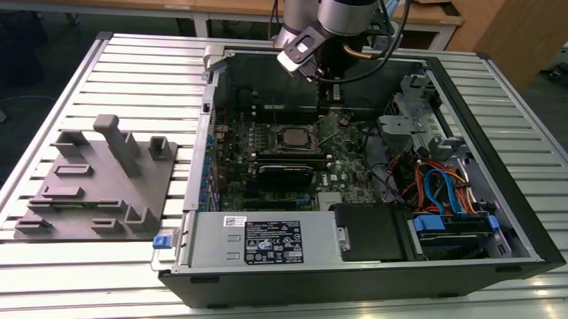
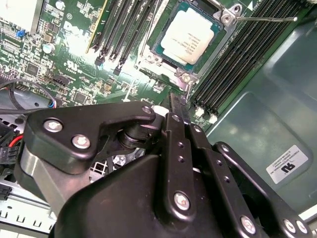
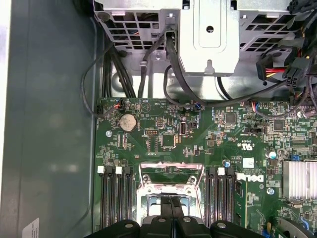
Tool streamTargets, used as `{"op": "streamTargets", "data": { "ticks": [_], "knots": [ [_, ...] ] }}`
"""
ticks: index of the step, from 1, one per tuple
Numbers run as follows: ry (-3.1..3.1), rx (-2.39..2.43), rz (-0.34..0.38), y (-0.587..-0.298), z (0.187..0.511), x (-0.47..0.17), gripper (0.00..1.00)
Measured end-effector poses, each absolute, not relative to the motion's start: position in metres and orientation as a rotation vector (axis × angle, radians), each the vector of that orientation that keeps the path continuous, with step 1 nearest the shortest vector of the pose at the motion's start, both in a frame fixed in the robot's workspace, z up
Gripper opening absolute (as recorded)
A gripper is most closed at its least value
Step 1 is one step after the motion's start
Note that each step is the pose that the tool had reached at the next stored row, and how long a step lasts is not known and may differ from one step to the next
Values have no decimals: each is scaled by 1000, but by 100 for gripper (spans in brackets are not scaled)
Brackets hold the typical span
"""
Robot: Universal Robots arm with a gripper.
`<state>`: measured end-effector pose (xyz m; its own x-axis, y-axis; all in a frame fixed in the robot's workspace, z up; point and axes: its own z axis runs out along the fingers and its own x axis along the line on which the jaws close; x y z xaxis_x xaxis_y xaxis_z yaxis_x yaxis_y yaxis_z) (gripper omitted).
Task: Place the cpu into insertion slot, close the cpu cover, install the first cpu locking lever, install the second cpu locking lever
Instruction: 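Close the cpu cover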
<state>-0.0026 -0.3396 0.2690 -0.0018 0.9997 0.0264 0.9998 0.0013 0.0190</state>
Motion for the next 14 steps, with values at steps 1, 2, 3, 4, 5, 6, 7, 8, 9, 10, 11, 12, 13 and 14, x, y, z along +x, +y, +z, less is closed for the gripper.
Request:
{"op": "streamTargets", "data": {
  "ticks": [1,2,3,4,5,6,7,8,9,10,11,12,13,14],
  "knots": [
    [-2219,-2216,-50,-340,269,-2,11],
    [-2219,-2216,-50,-340,269,-2,11],
    [-2219,-2216,-50,-340,269,-2,11],
    [-2219,-2216,-50,-340,269,-2,11],
    [-2219,-2216,-50,-340,269,-2,11],
    [-2219,-2216,-50,-340,269,-1,11],
    [-2219,-2216,-50,-340,269,-1,11],
    [-2219,-2216,-50,-340,269,-1,11],
    [-2219,-2216,-50,-340,269,-1,11],
    [-2219,-2216,-50,-340,269,-1,11],
    [-2219,-2216,-50,-340,269,-1,11],
    [-2219,-2216,-50,-340,269,-1,11],
    [-2219,-2216,-50,-340,269,-1,11],
    [-2219,-2216,-50,-340,269,0,11]
  ]
}}
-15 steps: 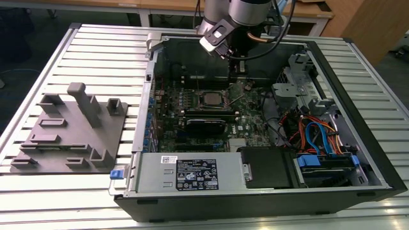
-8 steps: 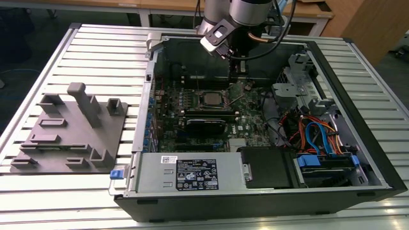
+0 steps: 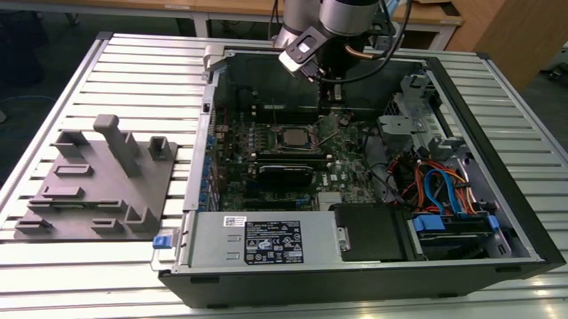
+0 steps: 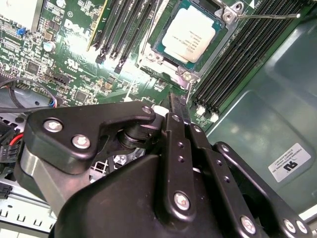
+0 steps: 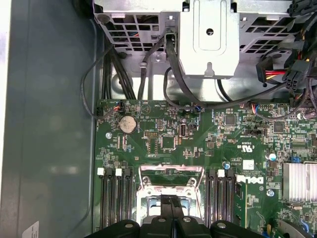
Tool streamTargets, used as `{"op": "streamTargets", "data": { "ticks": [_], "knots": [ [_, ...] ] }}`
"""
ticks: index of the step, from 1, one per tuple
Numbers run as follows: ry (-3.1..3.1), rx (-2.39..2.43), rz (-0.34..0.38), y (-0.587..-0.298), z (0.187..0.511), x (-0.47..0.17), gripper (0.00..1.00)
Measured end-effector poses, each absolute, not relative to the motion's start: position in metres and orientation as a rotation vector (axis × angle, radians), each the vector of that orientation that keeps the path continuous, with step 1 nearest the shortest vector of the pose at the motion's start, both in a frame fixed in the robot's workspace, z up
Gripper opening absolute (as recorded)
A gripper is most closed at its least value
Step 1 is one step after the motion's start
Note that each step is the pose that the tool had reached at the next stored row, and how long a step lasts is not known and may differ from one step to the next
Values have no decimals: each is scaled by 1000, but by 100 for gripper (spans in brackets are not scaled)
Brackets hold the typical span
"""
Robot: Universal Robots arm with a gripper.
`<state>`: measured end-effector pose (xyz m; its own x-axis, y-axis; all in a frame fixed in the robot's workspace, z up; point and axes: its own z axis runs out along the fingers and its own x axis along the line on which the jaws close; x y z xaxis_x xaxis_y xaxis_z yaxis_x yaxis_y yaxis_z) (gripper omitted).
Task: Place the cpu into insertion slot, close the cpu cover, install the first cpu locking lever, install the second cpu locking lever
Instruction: 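Close the cpu cover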
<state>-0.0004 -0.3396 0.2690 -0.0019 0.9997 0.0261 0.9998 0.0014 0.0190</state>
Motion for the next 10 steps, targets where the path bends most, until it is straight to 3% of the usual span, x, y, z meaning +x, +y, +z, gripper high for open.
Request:
{"op": "streamTargets", "data": {
  "ticks": [10],
  "knots": [
    [-2219,-2216,-50,-340,269,4,11]
  ]
}}
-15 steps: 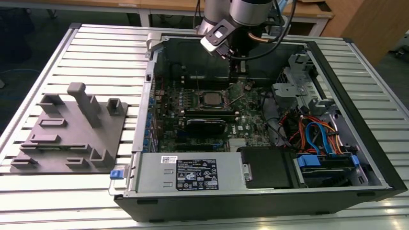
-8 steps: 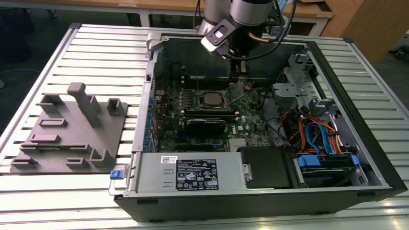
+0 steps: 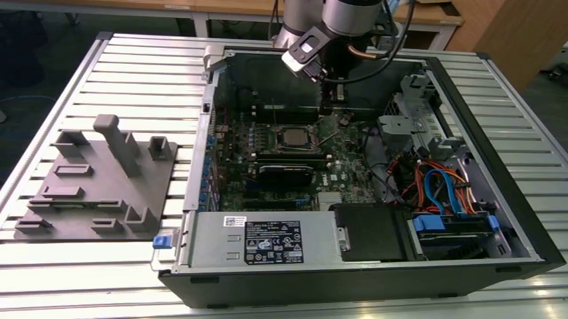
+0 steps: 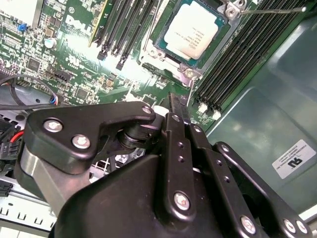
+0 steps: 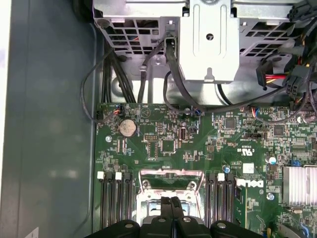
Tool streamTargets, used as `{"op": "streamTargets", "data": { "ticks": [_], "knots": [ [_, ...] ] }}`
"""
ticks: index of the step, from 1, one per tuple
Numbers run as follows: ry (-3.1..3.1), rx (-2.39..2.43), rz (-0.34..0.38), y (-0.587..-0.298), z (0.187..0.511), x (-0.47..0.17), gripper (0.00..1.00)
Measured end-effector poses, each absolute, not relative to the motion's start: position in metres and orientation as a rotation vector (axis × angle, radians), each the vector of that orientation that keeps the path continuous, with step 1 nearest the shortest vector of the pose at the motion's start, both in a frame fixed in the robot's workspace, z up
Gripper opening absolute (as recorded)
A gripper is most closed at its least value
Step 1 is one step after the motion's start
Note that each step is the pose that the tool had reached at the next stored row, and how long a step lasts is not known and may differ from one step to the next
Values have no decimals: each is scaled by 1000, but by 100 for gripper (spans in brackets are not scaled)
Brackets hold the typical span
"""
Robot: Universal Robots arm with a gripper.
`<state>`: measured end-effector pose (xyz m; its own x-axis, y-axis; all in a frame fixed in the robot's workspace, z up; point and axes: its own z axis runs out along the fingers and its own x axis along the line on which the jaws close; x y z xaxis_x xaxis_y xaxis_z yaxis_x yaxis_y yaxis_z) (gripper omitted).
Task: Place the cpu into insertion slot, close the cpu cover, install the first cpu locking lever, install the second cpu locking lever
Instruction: 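Close the cpu cover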
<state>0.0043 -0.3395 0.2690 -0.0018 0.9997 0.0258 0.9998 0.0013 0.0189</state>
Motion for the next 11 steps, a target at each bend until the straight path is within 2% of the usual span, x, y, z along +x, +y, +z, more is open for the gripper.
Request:
{"op": "streamTargets", "data": {
  "ticks": [11],
  "knots": [
    [-2218,-2215,-47,-340,268,19,11]
  ]
}}
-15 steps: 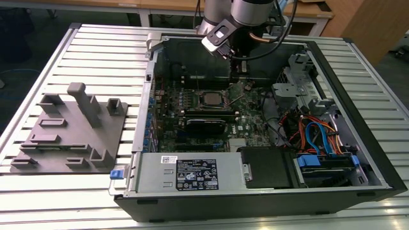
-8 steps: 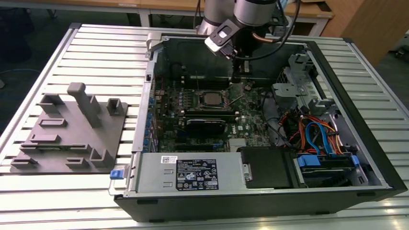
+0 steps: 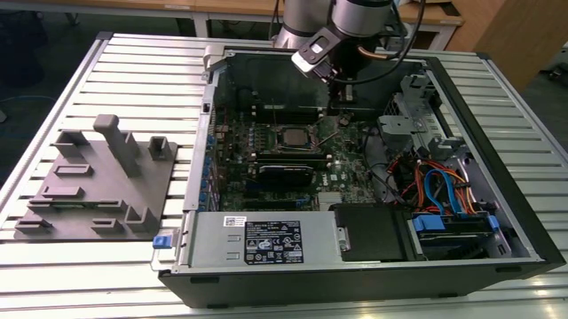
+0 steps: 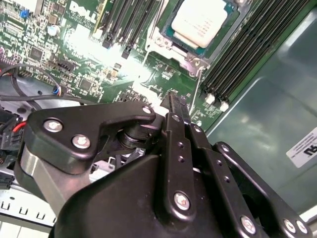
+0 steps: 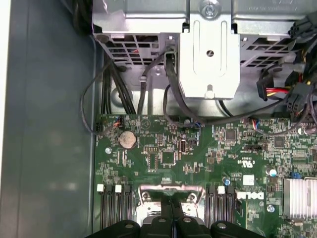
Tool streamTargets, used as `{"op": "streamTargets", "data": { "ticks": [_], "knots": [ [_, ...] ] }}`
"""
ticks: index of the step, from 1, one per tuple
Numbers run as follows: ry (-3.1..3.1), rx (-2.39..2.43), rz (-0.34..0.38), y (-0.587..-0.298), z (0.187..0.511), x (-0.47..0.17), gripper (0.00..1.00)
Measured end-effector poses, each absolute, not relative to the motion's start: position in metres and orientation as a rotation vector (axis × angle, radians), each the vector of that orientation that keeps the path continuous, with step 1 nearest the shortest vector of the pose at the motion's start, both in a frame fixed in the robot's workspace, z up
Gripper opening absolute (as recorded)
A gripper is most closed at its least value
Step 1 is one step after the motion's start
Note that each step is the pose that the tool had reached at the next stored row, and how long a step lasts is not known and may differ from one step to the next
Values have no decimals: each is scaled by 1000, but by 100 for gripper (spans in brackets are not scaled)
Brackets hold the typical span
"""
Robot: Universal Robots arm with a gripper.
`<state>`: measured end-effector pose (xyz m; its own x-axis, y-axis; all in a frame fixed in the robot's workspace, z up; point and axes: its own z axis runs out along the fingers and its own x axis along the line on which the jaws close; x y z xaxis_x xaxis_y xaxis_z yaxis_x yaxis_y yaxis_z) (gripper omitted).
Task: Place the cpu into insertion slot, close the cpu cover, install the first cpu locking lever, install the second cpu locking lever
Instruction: 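Close the cpu cover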
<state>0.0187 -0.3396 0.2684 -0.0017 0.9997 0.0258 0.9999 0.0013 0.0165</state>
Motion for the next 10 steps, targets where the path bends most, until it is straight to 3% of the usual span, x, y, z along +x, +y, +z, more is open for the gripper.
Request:
{"op": "streamTargets", "data": {
  "ticks": [10],
  "knots": [
    [-2217,-2213,-43,-340,266,30,11]
  ]
}}
